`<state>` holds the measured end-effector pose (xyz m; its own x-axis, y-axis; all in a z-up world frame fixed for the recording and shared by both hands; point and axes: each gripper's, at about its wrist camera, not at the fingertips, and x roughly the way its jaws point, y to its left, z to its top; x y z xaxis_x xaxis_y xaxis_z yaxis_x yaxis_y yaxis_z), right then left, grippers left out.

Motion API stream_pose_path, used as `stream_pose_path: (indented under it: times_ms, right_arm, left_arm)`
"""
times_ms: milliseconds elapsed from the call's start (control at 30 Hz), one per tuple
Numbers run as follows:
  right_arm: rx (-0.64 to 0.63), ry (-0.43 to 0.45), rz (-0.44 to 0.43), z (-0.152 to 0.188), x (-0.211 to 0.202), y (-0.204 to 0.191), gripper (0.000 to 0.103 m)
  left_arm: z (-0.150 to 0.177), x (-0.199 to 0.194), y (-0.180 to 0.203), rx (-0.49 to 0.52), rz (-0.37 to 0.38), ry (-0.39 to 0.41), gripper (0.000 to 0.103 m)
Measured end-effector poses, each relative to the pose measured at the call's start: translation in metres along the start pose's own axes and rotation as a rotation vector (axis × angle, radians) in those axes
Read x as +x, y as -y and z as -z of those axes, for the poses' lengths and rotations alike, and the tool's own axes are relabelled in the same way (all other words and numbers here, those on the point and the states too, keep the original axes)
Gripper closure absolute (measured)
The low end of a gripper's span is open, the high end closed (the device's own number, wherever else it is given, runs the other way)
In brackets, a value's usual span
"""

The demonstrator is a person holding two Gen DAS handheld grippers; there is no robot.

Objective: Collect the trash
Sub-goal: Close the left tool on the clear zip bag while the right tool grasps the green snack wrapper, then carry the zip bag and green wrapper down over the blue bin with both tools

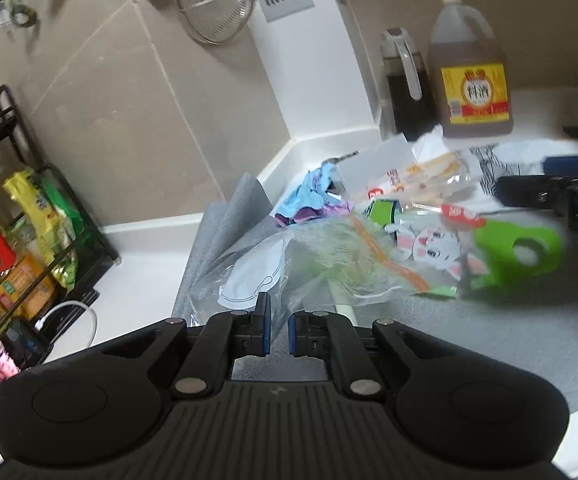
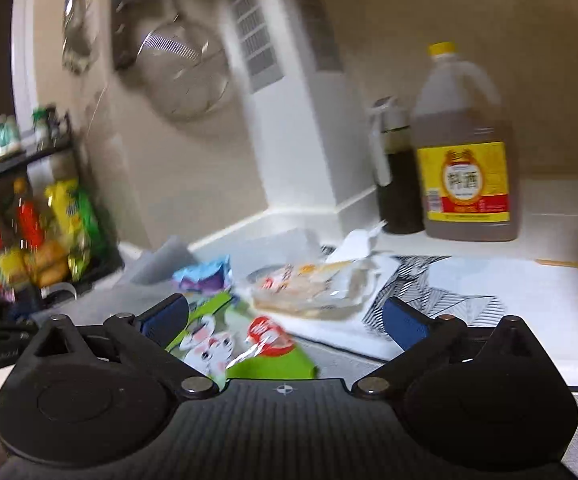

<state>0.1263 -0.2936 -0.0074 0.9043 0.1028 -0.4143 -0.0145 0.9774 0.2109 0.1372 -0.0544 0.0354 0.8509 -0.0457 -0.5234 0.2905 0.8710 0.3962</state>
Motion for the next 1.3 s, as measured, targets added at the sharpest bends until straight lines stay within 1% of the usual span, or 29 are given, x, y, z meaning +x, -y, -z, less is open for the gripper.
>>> stream_pose_path:
  times_ms: [67, 167, 200, 233, 267, 300, 333, 433, 500, 633, 700, 767, 800, 833, 867, 900, 933, 1000, 1067, 1167, 1300]
  right_arm:
    - [-0.069, -0.075, 0.000, -0.003, 0.017, -0.014, 0.000]
    - [-0.211, -0.173, -0.001, -0.004, 0.045, -0.036, 0.000]
    - [-0.252, -0.204, -0.002, -0.004, 0.055, -0.041, 0.000]
    - [-0.282, -0.233, -0.001, -0.004, 0.063, -0.045, 0.000]
    - [-0.308, -0.263, 0.007, -0.004, 0.072, -0.049, 0.000]
    - [-0.328, -0.287, 0.021, -0.003, 0.081, -0.052, 0.000]
    - [-0.339, -0.307, 0.033, -0.002, 0.089, -0.054, 0.000]
    - [-0.321, -0.369, 0.044, 0.005, 0.109, -0.054, 0.000]
    - [-0.265, -0.357, 0.026, 0.007, 0.109, -0.047, 0.000]
    - [-0.231, -0.349, 0.016, 0.006, 0.105, -0.040, 0.000]
    - [-0.233, -0.350, 0.018, 0.007, 0.104, -0.041, 0.000]
    - [-0.235, -0.350, 0.019, 0.006, 0.106, -0.042, 0.000]
    - [-0.234, -0.343, 0.021, 0.006, 0.105, -0.042, 0.005]
    - [-0.230, -0.324, 0.018, 0.005, 0.102, -0.041, 0.013]
    - [-0.226, -0.307, 0.013, 0.004, 0.099, -0.040, 0.037]
    - [-0.229, -0.303, 0.019, 0.004, 0.097, -0.040, 0.056]
    - [-0.235, -0.304, 0.026, 0.003, 0.094, -0.040, 0.067]
    - [-0.230, -0.301, 0.021, 0.001, 0.088, -0.040, 0.079]
    - [-0.223, -0.286, 0.029, -0.001, 0.078, -0.040, 0.080]
    - [-0.233, -0.245, 0.058, -0.003, 0.053, -0.043, 0.083]
    - [-0.216, -0.207, 0.074, -0.003, 0.014, -0.042, 0.083]
  left_arm:
    - [0.003, 0.010, -0.001, 0.029, 0.010, -0.009, 0.091]
    - [0.008, 0.022, -0.003, 0.072, 0.043, -0.022, 0.089]
    - [0.009, 0.026, -0.004, 0.089, 0.050, -0.024, 0.077]
    - [0.010, 0.029, -0.004, 0.108, 0.051, -0.027, 0.053]
    - [0.011, 0.033, -0.005, 0.125, 0.053, -0.029, 0.040]
    - [0.012, 0.037, -0.006, 0.136, 0.054, -0.029, 0.022]
    - [0.013, 0.041, -0.006, 0.144, 0.058, -0.026, 0.014]
    - [0.014, 0.056, -0.003, 0.179, 0.072, -0.044, 0.014]
    - [0.015, 0.063, -0.001, 0.190, 0.066, -0.047, 0.013]
    - [0.014, 0.068, -0.004, 0.161, 0.076, -0.045, 0.013]
    - [0.014, 0.069, -0.004, 0.159, 0.078, -0.042, 0.014]
    - [0.014, 0.068, -0.002, 0.163, 0.071, -0.036, 0.027]
    - [0.014, 0.067, 0.000, 0.168, 0.058, -0.032, 0.043]
    - [0.014, 0.065, 0.001, 0.168, 0.033, -0.022, 0.064]
    - [0.013, 0.061, 0.001, 0.160, 0.001, -0.005, 0.077]
    - [0.013, 0.056, -0.001, 0.146, -0.015, 0.012, 0.086]
    - [0.012, 0.048, -0.003, 0.124, -0.014, 0.030, 0.090]
    - [0.012, 0.030, -0.009, 0.081, -0.004, 0.063, 0.092]
    - [0.015, 0.010, -0.013, 0.065, -0.006, 0.080, 0.092]
    - [0.024, -0.019, -0.014, 0.050, -0.016, 0.077, 0.092]
    - [0.047, -0.059, -0.015, 0.029, -0.048, 0.075, 0.092]
